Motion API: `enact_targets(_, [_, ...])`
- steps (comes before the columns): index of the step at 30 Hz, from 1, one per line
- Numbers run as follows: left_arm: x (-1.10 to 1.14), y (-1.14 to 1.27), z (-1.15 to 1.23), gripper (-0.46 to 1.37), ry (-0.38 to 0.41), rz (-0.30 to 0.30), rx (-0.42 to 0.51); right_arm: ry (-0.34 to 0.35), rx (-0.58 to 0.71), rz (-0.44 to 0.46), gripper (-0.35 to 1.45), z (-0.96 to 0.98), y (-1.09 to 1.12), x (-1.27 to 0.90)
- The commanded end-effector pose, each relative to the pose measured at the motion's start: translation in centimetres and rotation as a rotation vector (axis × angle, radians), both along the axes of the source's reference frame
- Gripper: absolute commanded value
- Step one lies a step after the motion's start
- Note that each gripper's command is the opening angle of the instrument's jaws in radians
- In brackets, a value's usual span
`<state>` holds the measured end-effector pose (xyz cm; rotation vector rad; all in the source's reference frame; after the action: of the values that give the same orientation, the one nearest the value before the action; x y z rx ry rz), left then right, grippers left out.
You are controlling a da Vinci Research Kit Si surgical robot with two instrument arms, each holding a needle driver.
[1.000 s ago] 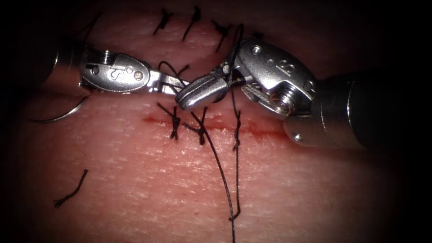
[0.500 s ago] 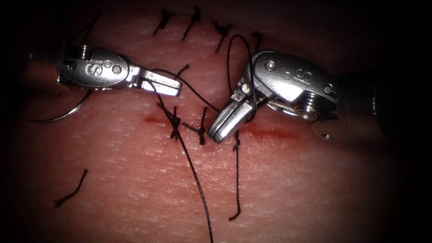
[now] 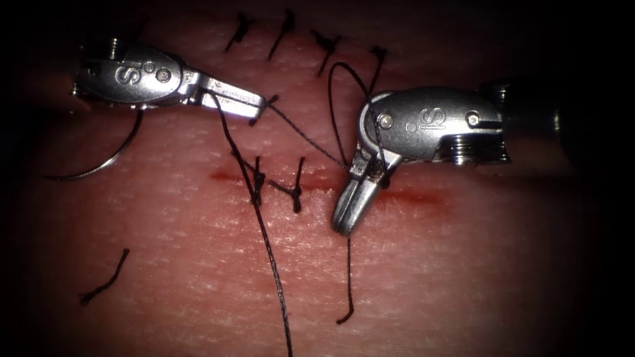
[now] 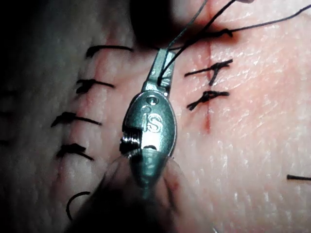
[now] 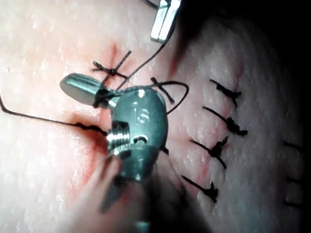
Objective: Wound Closure
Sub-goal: Pickup the short tail with the right tool.
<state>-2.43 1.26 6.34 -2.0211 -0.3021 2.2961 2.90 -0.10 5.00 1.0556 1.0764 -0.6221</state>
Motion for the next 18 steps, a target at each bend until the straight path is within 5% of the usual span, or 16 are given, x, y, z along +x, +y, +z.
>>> enact_targets(1, [0.01,-0.01,0.00,-0.35,0.004,0.002,0.000,0.002,-0.002,0.006,-0.35,-0.02,-0.01,0.00])
enact_targets(5, [0.04,-0.02,0.00,-0.35,0.007,0.000,-0.001,0.001,-0.007,0.018,-0.35,-0.05,-0.03,0.01])
enact_targets(14, [0.09,-0.03,0.01,-0.35,0.007,-0.010,-0.003,-0.003,-0.034,0.077,0.63,-0.12,-0.06,0.02])
enact_targets(18, [0.08,-0.06,0.05,-0.35,0.007,-0.013,-0.013,-0.006,-0.038,0.087,0.85,-0.16,-0.10,0.03])
